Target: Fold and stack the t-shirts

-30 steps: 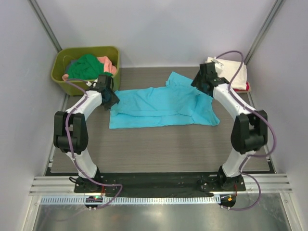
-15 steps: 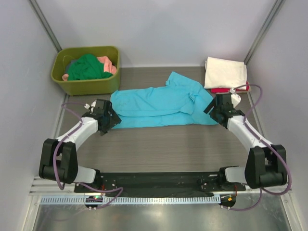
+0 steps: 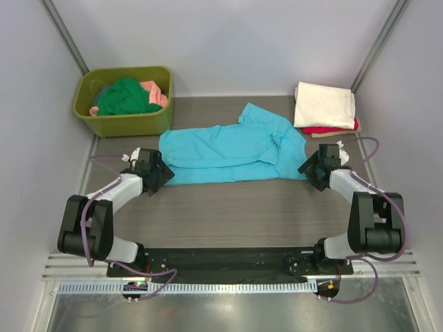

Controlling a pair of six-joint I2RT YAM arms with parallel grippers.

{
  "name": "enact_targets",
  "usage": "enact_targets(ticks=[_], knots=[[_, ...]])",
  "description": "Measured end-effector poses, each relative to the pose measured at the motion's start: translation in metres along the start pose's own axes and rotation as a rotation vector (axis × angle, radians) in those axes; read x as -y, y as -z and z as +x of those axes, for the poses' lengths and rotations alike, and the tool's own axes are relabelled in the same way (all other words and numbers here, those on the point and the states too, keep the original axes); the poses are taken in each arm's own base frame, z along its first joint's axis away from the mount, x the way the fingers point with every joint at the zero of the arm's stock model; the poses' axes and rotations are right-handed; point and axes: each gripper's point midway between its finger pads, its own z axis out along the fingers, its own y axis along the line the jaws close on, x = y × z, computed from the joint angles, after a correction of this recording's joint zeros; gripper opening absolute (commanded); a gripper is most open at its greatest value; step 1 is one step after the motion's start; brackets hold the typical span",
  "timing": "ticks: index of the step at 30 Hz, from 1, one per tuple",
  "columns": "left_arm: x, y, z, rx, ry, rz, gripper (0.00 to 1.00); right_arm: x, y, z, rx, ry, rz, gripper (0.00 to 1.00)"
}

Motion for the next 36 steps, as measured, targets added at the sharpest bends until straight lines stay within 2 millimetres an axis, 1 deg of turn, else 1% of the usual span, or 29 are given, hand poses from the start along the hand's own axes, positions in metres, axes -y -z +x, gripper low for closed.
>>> enact_targets(ticks=[2,4,5,7,8,10,11,13,14,15,19,21,23,24,26,28,29,31,32,33,34,36], knots=[[0.003,-0.003,-0.003,0.011,0.007,0.011,0.75,0.002,-0.006,0.005,-0.019,0.0,0.004,0.7],[0.006,-0.006,-0.007,0.022,0.014,0.02,0.74,-0.002,-0.008,0.002,-0.006,-0.003,-0.015,0.69],[0.007,-0.007,-0.008,0.026,0.017,0.023,0.73,-0.003,-0.009,0.001,-0.001,-0.006,-0.019,0.64],[0.009,-0.009,-0.012,0.036,0.024,0.03,0.68,-0.002,-0.013,-0.002,0.008,-0.014,-0.024,0.58],[0.01,-0.011,-0.013,0.039,0.027,0.031,0.61,-0.002,-0.014,-0.004,0.013,-0.019,-0.027,0.5],[0.011,-0.014,-0.014,0.044,0.035,0.032,0.5,-0.001,-0.019,-0.008,0.021,-0.026,-0.029,0.36],[0.011,-0.016,-0.015,0.045,0.036,0.032,0.38,-0.001,-0.02,-0.009,0.023,-0.029,-0.032,0.23],[0.011,-0.02,-0.015,0.047,0.044,0.027,0.19,0.001,-0.023,-0.009,0.022,-0.034,-0.028,0.16],[0.011,-0.022,-0.016,0.047,0.044,0.025,0.0,0.002,-0.023,-0.009,0.025,-0.035,-0.028,0.09],[0.011,-0.024,-0.016,0.047,0.044,0.022,0.0,0.002,-0.023,-0.009,0.024,-0.035,-0.027,0.01],[0.015,-0.025,-0.019,0.046,0.032,0.022,0.0,0.001,-0.023,-0.008,0.018,-0.034,-0.033,0.01],[0.017,-0.022,-0.021,0.039,0.03,0.015,0.0,-0.004,-0.021,-0.01,0.009,-0.034,-0.04,0.01],[0.026,-0.016,-0.032,0.044,0.031,0.02,0.0,-0.014,-0.015,-0.021,0.014,-0.034,-0.055,0.01],[0.032,-0.01,-0.039,0.054,0.037,0.028,0.0,-0.022,-0.01,-0.032,0.03,-0.036,-0.069,0.01],[0.044,0.007,-0.057,0.098,0.055,0.07,0.0,-0.042,0.007,-0.059,0.095,-0.04,-0.115,0.01],[0.05,0.034,-0.073,0.157,0.083,0.115,0.0,-0.057,0.032,-0.081,0.168,-0.045,-0.168,0.01],[0.052,0.049,-0.081,0.191,0.096,0.143,0.0,-0.061,0.044,-0.089,0.201,-0.047,-0.192,0.01],[0.051,0.073,-0.09,0.25,0.114,0.187,0.0,-0.063,0.062,-0.096,0.244,-0.052,-0.219,0.01],[0.048,0.078,-0.09,0.264,0.118,0.192,0.0,-0.06,0.066,-0.094,0.255,-0.054,-0.224,0.01],[0.043,0.078,-0.088,0.268,0.12,0.189,0.0,-0.056,0.067,-0.09,0.257,-0.056,-0.225,0.01],[0.036,0.074,-0.082,0.258,0.119,0.172,0.0,-0.048,0.063,-0.08,0.239,-0.055,-0.21,0.01],[0.015,0.058,-0.063,0.207,0.11,0.112,0.0,-0.025,0.048,-0.052,0.177,-0.053,-0.155,0.01]])
